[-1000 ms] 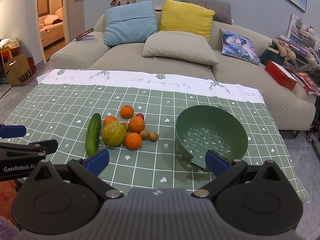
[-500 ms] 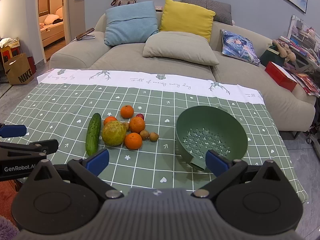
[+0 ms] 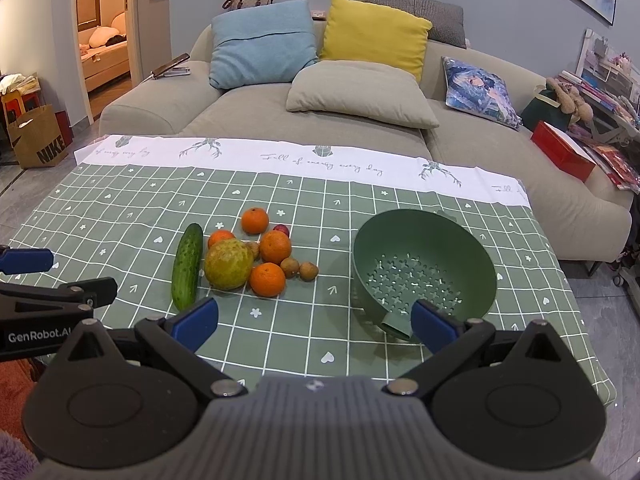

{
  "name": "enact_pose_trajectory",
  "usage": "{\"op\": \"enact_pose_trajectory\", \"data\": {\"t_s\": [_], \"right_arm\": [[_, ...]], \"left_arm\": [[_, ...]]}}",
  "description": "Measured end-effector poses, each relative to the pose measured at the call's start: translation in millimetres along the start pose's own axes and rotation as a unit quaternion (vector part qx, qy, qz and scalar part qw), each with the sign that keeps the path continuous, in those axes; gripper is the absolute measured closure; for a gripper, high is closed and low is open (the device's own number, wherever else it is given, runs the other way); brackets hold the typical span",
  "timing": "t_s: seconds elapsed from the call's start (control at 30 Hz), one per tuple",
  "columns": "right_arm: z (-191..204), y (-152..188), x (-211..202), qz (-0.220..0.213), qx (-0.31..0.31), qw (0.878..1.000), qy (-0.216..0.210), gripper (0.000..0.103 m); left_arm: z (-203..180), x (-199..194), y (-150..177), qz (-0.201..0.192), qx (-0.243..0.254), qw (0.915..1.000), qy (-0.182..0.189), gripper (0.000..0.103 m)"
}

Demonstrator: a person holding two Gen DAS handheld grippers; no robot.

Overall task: Organize fruits
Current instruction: 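Grasp the cucumber with the left tool while the right tool grasps the yellow pomelo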

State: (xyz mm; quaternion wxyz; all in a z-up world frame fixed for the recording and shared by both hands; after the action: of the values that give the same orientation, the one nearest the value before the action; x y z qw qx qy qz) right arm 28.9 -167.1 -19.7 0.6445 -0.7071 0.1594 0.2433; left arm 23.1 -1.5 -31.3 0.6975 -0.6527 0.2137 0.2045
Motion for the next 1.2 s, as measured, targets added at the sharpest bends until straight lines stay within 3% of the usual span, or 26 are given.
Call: {"op": "enact_pose_trajectory", "data": {"t_s": [0.13, 0.33, 0.5, 0.7, 0.83, 1.2], "right_arm": [[-5, -1, 4, -0.005, 0.009, 1.0, -0.024, 0.005], [-8, 1, 23, -0.028, 0.006, 0.998, -0.054, 0.006], [2, 3, 54, -0.021, 0.002, 0.994, -0.111, 0.019], [17, 7, 99, 0.004, 0.012, 0.988, -0.156, 0.031], [30, 6, 125, 0.006, -0.006, 0.987, -0.162, 0.039], [64, 5, 190, 0.041, -0.068, 0.978, -0.194, 0.041]], "left_arm": [[3, 3, 0, 0.006, -0.006, 0.9998, 0.016, 0.015], [10, 21, -1, 0.024, -0.011, 0.9993, 0.028, 0.029], [16, 46, -2, 0.049, -0.033, 0.9971, 0.048, 0.044], [27, 79, -5, 0.068, -0.068, 0.9941, 0.049, 0.052], [32, 103, -4, 0.085, -0.081, 0.9918, 0.052, 0.053], [51, 171, -2, 0.139, -0.134, 0.9798, 0.054, 0.051]]}}
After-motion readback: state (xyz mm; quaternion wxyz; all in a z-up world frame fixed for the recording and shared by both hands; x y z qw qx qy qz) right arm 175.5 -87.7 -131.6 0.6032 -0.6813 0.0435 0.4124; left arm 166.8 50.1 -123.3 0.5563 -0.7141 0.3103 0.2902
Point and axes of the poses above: each gripper's, at about its wrist camera, not at the fingertips, and x roughly the way its jaws point, z to its left, y to its underside, the point moved 3 cm from there along x, roughly the way its jaws point, and after that the axes turned 11 degrees about -z, right-handed, at the moved point
